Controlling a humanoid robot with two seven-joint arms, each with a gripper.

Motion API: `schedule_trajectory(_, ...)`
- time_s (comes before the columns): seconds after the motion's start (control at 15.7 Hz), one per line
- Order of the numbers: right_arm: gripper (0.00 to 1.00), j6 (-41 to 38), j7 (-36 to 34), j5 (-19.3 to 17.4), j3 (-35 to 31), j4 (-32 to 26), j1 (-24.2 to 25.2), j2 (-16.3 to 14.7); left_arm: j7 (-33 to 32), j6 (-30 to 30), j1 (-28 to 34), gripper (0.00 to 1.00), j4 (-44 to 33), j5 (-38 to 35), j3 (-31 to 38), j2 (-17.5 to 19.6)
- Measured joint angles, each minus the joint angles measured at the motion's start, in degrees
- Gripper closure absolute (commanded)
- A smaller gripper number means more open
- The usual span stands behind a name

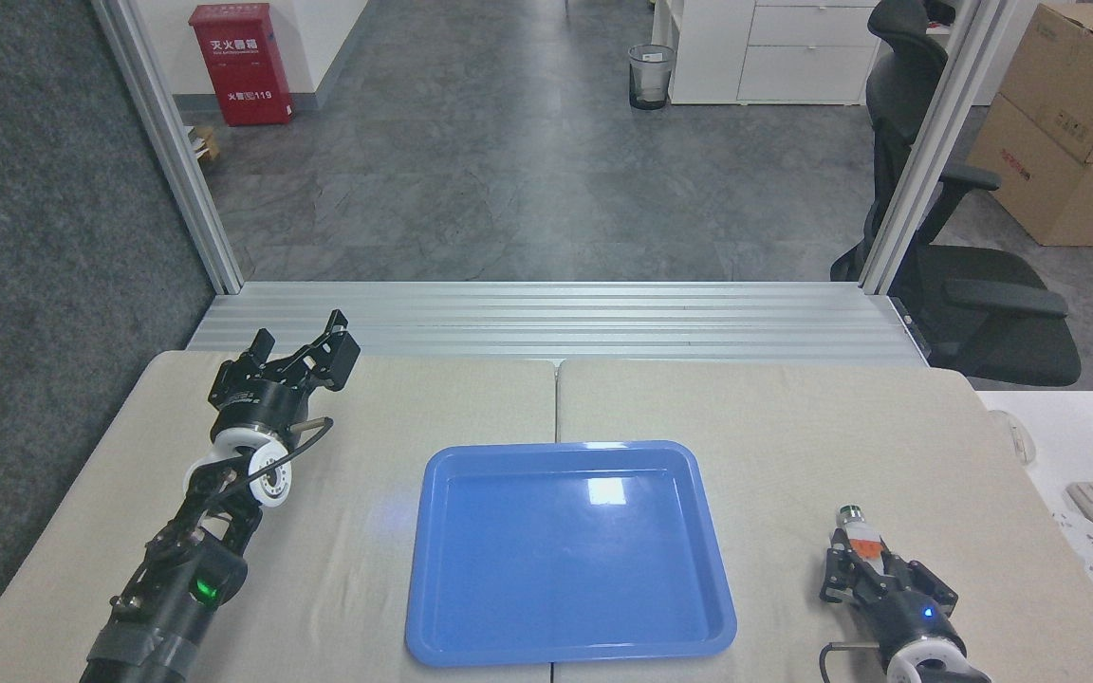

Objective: Pick up switch part and place in tray
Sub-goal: 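Carry the switch part with the right gripper over the blue tray, then release the switch part into the tray and lift the right gripper away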

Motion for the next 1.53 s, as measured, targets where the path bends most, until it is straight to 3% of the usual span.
schedule_trajectory(0.19, 1.00, 3.88, 1.58, 0.23, 0.18, -0.55, -0.86, 0.12, 0.00, 0.03, 0.00, 0.00, 0.00, 0.01, 0.00, 0.00)
schedule_trajectory(0.45, 1.00, 6.77, 4.35, 0.55, 1.62, -5.53, -5.92, 0.49, 0.00, 0.04, -0.01, 0.00, -0.01, 0.02, 0.00, 0.00)
schedule_trajectory(0.7, 1.00, 7.18, 7.59, 0.86, 9.30, -11.38, -12.89, 2.65, 0.00, 0.04, -0.01, 0.00, -0.01, 0.02, 0.00, 0.00)
schedule_trajectory(0.89, 1.00, 7.20, 10.06, 0.92, 17.26, -14.44, -15.48, 4.36, 0.00, 0.06, -0.01, 0.00, -0.01, 0.02, 0.00, 0.00)
schedule_trajectory(1.21, 1.00, 7.97, 11.14, 3.29, 26.46, -15.44, -9.89, 8.19, -0.01, 0.05, 0.00, 0.00, 0.00, 0.02, 0.00, 0.00)
schedule_trajectory(1.47, 1.00, 8.14, 11.23, 6.00, 30.07, -14.23, -6.28, 9.71, -0.01, 0.00, 0.00, 0.00, 0.00, 0.02, 0.00, 0.00)
schedule_trajectory(1.53, 0.91, 8.26, 11.24, 6.37, 30.49, -13.86, -5.84, 9.97, -0.01, 0.00, 0.00, 0.00, -0.01, 0.02, 0.00, 0.00)
